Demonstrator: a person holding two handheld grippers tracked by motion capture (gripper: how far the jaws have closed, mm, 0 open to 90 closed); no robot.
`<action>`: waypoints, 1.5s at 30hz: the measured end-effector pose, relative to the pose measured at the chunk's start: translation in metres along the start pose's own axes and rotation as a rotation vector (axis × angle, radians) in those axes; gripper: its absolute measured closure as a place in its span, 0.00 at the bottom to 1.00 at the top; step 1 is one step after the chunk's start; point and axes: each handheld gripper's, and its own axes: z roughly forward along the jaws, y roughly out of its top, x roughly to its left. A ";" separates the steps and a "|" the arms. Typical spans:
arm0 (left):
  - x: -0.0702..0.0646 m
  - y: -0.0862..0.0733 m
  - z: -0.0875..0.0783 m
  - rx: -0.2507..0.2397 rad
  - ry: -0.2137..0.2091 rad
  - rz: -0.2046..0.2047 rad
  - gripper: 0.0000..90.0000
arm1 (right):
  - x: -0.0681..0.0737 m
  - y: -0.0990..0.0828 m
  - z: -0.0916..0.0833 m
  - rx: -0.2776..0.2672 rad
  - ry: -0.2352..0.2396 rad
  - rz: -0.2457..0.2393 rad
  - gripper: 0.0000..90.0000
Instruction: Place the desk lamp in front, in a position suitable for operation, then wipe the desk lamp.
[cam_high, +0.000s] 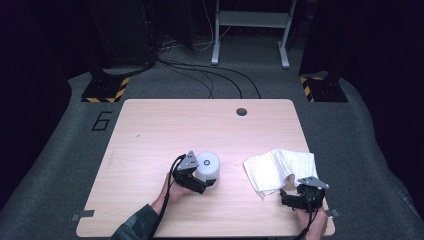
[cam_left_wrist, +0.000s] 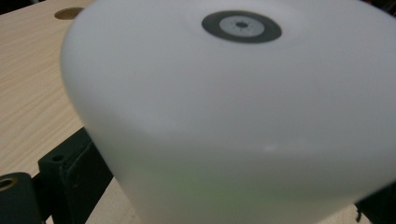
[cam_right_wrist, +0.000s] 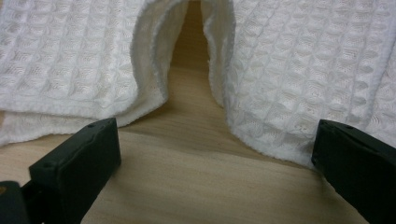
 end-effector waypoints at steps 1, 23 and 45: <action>0.000 -0.002 0.000 0.000 -0.002 -0.002 0.03 | 0.000 0.000 0.000 0.002 0.000 0.000 0.01; 0.002 -0.016 0.005 0.008 0.011 0.005 0.03 | 0.000 0.000 0.000 -0.001 0.001 0.001 0.01; 0.002 -0.017 0.006 0.016 -0.003 -0.001 0.07 | 0.008 0.045 -0.022 -0.021 0.054 -0.037 0.00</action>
